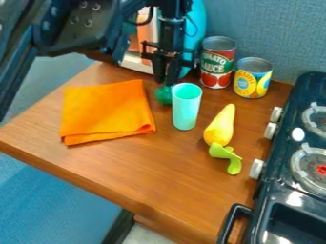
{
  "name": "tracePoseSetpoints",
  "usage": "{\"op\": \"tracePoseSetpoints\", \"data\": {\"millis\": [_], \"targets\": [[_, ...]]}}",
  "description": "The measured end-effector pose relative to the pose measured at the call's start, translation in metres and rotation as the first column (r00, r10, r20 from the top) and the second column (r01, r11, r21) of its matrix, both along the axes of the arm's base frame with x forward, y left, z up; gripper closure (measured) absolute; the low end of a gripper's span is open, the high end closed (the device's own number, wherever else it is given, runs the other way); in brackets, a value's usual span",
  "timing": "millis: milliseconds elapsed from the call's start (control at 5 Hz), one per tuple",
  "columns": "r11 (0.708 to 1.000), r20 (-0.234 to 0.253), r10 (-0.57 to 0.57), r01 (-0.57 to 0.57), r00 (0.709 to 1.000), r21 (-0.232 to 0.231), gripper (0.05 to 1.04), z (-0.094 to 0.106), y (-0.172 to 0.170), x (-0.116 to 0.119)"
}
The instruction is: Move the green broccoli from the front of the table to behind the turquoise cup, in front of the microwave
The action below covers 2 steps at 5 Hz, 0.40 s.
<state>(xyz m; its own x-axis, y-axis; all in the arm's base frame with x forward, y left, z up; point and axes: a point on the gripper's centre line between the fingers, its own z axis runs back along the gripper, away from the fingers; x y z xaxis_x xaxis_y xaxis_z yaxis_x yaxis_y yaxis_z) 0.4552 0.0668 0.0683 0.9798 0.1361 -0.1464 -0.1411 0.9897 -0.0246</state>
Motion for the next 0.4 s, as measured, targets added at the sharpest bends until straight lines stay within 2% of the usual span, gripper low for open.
{"op": "tracePoseSetpoints", "data": {"millis": [400], "targets": [[1.000,0.015,0.002,-0.002,1.000,-0.016,0.725,0.0016,-0.0010,0.0032]]}}
